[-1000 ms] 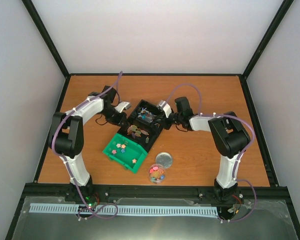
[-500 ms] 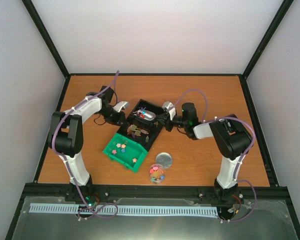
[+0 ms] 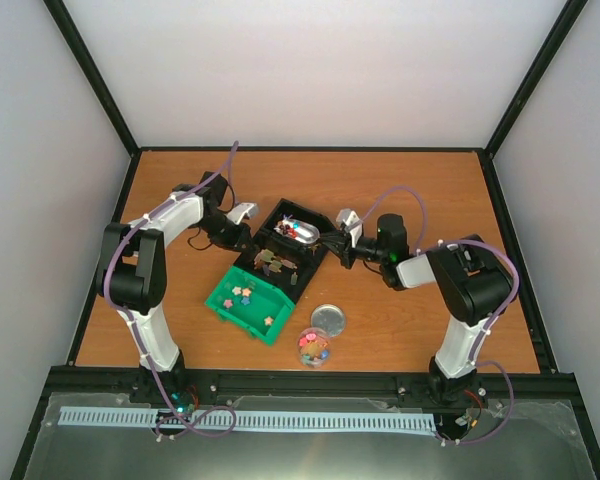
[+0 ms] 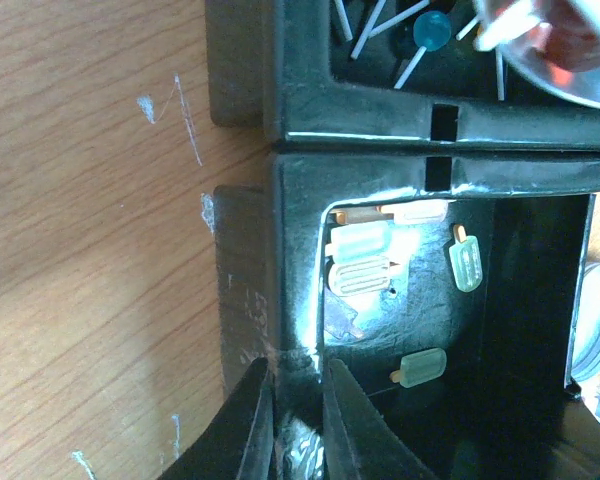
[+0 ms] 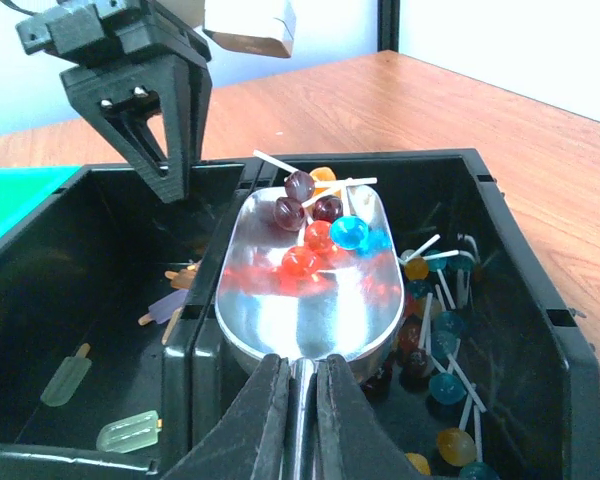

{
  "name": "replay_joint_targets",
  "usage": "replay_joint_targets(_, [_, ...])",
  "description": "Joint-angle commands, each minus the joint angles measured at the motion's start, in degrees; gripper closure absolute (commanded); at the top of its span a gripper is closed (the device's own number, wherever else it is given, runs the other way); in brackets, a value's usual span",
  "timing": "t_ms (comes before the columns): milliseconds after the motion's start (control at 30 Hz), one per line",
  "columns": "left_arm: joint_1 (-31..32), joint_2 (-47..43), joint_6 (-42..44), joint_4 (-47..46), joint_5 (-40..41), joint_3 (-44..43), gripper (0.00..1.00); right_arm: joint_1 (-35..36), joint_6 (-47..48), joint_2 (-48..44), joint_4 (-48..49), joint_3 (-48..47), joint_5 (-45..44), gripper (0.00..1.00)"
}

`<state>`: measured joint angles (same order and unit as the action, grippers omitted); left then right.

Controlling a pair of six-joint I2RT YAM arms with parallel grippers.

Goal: Pack the candies

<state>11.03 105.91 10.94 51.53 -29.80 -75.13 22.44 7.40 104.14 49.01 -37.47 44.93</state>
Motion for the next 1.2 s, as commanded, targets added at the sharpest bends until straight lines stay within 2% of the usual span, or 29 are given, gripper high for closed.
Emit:
replay_joint_targets(0, [-0.91, 1.80, 0.30, 0.02, 2.54, 0.01, 0.99, -1.46, -4.42, -2.72, 8.80, 1.32, 4.89, 0.97])
replay_joint_targets(100, [-1.13, 1.77, 0.58, 0.04, 2.25, 0.31, 0.99, -2.07, -5.49, -5.14, 6.92, 0.46, 9.03, 0.97])
replay_joint_targets(333, [-1.62, 0.97, 0.98, -0.21, 2.14, 0.69, 0.99, -3.42, 3.74, -14.89, -13.00, -1.77, 18.46, 0.97])
replay_joint_targets(567, [-1.71, 0.00, 1.70, 0.92, 2.03, 0.86, 0.99, -4.77, 13.25, -24.05, -31.11, -2.06, 24.01, 0.97])
replay_joint_targets(767, [-1.71, -1.20, 1.87, 1.19, 1.48, 1.47, 0.99, -8.11, 46.20, -29.49, -77.12, -9.09, 30.38, 0.97])
replay_joint_targets(867, [-1.71, -1.47, 1.86, 1.32, 1.03, 1.73, 0.99, -10.64, 60.89, -32.62, -95.31, -9.63, 32.20, 0.97])
replay_joint_targets(933, [-1.71, -1.49, 1.88, 1.30, 1.03, 1.91, 0.99, -11.56, 68.04, -34.43, -104.81, -9.55, 32.69, 0.97])
replay_joint_targets(1033, [-1.70, -1.38, 1.81, 1.44, 0.92, 1.76, 0.99, -12.22, 76.27, -36.42, -113.04, -9.31, 33.48, 0.97])
replay_joint_targets(1167, [-1.71, -2.01, 1.89, 1.39, 1.05, 2.07, 0.99, -12.42, 81.36, -38.21, -116.78, -8.11, 33.09, 0.97])
